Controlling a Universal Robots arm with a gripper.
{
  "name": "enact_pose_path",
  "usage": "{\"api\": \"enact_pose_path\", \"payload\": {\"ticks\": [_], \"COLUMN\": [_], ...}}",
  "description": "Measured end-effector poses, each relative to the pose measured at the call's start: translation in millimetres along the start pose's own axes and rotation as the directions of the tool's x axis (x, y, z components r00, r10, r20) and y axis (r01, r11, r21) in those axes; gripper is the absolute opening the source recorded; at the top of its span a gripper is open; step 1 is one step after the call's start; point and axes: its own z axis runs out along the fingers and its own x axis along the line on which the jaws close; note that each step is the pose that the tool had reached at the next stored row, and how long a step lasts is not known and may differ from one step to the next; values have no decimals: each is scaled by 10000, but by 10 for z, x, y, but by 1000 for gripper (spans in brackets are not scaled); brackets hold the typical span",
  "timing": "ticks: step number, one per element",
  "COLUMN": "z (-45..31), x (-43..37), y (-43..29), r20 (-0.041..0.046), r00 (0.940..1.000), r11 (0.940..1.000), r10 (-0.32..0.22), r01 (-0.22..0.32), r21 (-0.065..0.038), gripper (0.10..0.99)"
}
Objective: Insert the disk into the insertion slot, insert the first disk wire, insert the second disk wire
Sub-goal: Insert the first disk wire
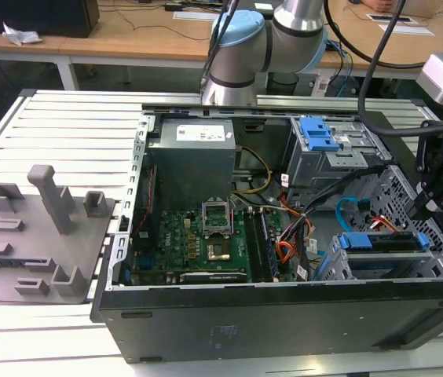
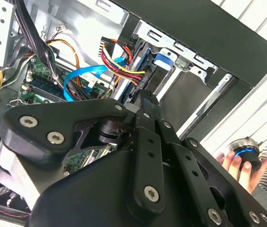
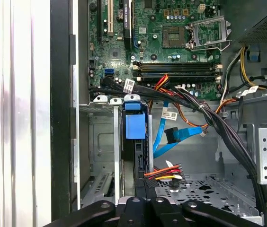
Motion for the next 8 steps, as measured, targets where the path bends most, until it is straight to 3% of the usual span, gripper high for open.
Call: {"api": "enact_pose_path", "payload": {"ticks": [8], "z": [56], "x": [1], "y": [42], "r20": [1], "r00": [10000], "r11": [10000], "r10": [0], "r01": [0], "r21": [0], "gripper": [106]}}
